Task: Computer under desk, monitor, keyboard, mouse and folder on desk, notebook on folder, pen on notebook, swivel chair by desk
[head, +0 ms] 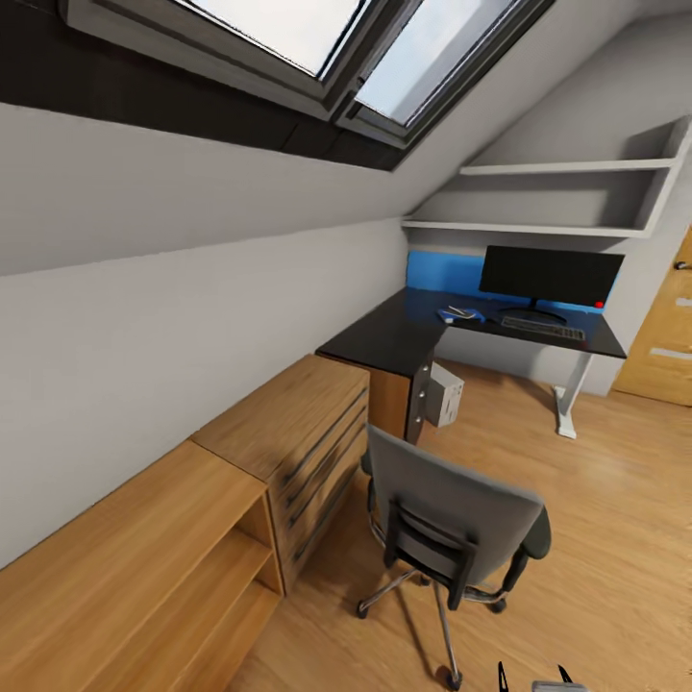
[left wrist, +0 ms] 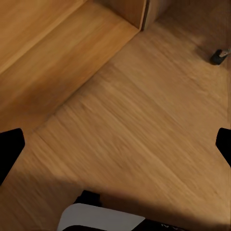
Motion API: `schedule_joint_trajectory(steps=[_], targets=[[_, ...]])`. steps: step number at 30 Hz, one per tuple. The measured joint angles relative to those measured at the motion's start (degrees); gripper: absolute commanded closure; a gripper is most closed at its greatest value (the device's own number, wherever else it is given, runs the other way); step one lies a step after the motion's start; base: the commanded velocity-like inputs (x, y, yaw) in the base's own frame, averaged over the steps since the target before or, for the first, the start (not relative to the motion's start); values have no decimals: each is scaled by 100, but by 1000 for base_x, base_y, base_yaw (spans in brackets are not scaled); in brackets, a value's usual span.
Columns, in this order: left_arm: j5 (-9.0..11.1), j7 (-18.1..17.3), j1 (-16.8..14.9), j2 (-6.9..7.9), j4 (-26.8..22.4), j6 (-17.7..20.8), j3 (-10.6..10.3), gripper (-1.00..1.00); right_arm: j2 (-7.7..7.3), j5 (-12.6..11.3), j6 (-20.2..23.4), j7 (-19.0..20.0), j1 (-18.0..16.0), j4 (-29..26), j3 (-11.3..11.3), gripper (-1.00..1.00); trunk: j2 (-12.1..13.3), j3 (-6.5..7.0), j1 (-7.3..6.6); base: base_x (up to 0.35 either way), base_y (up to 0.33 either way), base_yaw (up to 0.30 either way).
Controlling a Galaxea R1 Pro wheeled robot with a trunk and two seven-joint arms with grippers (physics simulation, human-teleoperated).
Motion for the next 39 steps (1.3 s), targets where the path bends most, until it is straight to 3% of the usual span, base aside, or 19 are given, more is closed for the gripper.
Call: schedule_joint_trajectory(steps=[30,39], targets=[[0,1,0,0,0,-1,0,-100,-1,10,2,0,0,-1,9,-100,0,0,1,170,260,-267],[-1,0,0,0,0,3,0,-100,-2,9,-1,0,0,1,10,-100,1,0,2,22,44,-267]])
